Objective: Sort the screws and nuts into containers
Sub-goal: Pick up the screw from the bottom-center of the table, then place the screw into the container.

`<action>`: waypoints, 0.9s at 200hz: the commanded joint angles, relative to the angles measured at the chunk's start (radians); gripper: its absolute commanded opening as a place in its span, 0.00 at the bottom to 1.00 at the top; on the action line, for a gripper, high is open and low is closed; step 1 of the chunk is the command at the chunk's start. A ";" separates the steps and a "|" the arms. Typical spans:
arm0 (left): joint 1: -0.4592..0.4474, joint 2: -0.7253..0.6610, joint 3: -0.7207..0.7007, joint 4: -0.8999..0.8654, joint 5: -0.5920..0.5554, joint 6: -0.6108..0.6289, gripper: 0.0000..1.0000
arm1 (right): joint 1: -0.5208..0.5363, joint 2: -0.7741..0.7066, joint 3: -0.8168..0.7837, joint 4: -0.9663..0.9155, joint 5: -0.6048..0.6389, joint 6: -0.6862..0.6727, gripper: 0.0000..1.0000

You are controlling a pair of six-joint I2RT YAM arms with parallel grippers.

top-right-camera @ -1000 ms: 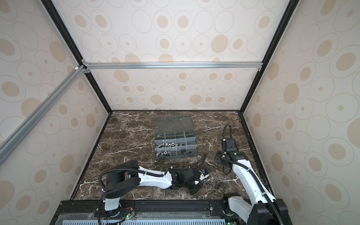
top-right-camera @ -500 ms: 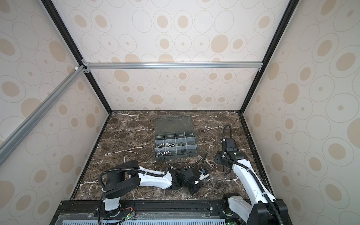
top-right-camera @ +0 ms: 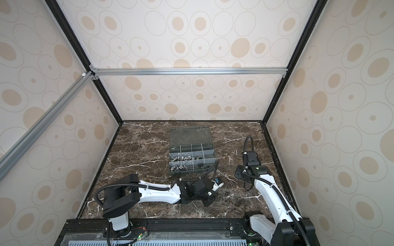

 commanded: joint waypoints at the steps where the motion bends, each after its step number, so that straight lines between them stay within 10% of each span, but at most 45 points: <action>1: 0.093 -0.074 0.021 0.003 -0.050 0.030 0.06 | -0.009 -0.018 -0.010 -0.010 -0.013 -0.002 0.46; 93: 0.421 0.069 0.259 -0.127 -0.052 0.103 0.07 | -0.010 -0.036 -0.021 -0.015 -0.059 0.004 0.46; 144: 0.455 0.132 0.294 -0.131 -0.029 0.093 0.10 | -0.010 -0.043 -0.023 -0.018 -0.065 0.002 0.46; 180: 0.462 0.132 0.286 -0.123 -0.032 0.076 0.30 | -0.009 -0.047 -0.028 -0.020 -0.070 0.004 0.46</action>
